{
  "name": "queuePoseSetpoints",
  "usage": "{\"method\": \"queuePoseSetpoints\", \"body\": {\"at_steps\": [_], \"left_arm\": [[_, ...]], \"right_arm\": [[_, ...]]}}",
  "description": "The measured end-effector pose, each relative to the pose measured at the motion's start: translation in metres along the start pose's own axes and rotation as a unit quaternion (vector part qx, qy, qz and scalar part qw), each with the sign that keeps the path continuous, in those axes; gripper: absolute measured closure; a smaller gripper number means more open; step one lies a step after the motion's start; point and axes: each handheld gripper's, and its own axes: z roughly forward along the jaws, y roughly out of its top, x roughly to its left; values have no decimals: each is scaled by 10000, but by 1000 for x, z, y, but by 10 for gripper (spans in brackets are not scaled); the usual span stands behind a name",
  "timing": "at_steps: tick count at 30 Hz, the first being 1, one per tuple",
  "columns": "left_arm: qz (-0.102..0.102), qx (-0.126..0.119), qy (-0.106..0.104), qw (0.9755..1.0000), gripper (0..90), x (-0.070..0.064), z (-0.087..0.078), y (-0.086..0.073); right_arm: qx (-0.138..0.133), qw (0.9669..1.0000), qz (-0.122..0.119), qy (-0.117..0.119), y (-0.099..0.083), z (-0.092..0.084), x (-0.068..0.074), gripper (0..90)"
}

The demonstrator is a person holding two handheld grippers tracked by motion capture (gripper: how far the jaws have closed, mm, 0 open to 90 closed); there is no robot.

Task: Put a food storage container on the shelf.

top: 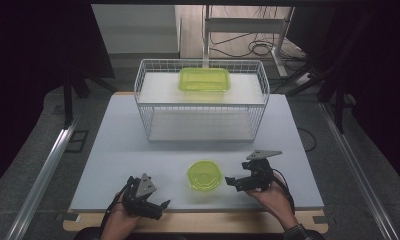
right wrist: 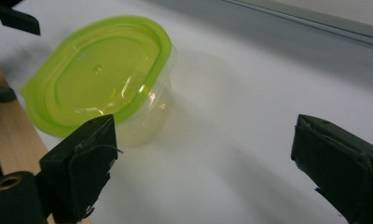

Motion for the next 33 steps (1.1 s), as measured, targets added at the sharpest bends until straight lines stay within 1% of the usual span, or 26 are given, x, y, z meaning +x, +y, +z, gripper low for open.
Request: {"method": "queuePoseSetpoints", "body": {"at_steps": [3, 4, 5, 6, 8, 11, 13, 14, 15, 16, 21, 24, 26, 27, 28, 29, 30, 31, 32, 33], "left_arm": [[4, 3, 6, 10000, 14, 0, 0, 0], [4, 3, 6, 10000, 14, 0, 0, 0], [3, 1, 8, 10000, 14, 0, 0, 0], [1, 4, 7, 10000, 14, 0, 0, 0], [-1, 7, 9, 10000, 14, 0, 0, 0], [6, 16, 0, 10000, 14, 0, 1, 0], [9, 22, 4, 10000, 14, 0, 1, 0], [9, 22, 4, 10000, 14, 0, 1, 0], [7, 11, 5, 10000, 14, 0, 1, 0], [6, 12, 6, 10000, 14, 0, 1, 0], [10, 15, 4, 10000, 14, 0, 1, 0], [10, 14, 4, 10000, 14, 0, 0, 0], [12, 14, 2, 10000, 14, 0, 0, 0], [12, 14, 2, 10000, 14, 0, 0, 0], [17, 19, 0, 10000, 14, 0, 1, 0], [20, 20, 0, 10000, 14, -1, 1, 0], [20, 20, 0, 10000, 14, -1, 1, 0], [31, 28, 5, 10000, 14, -1, 1, 0], [34, 32, 6, 10000, 14, -1, 1, 0], [35, 34, 7, 10000, 14, -1, 1, 0]], "right_arm": [[-46, 9998, 116, 131, 5, 0, 0, 138], [-46, 9998, 116, 131, 5, 0, 0, 138], [-94, 9996, 174, 203, 9, 0, 0, 187], [-109, 9995, 185, 225, 11, 0, 0, 205], [-83, 9993, 205, 310, 14, 1, -1, 260], [-37, 9980, 345, 519, 17, 5, -4, 338], [16, 9964, 504, 689, 20, 9, -5, 380], [16, 9964, 504, 689, 20, 9, -5, 380], [69, 9949, 637, 779, 22, 13, -6, 434], [85, 9944, 668, 813, 23, 14, -6, 453], [169, 9895, 966, 1060, 30, 22, -9, 550], [268, 9876, 1045, 1141, 31, 28, -10, 591], [349, 9857, 1114, 1215, 31, 32, -11, 617], [349, 9857, 1114, 1215, 31, 32, -11, 617], [427, 9826, 1233, 1322, 29, 35, -13, 652], [437, 9818, 1267, 1347, 29, 35, -13, 666], [437, 9818, 1267, 1347, 29, 35, -13, 666], [465, 9778, 1398, 1492, 29, 36, -14, 706], [485, 9761, 1448, 1549, 29, 36, -14, 721], [511, 9751, 1480, 1568, 29, 37, -14, 729]]}}
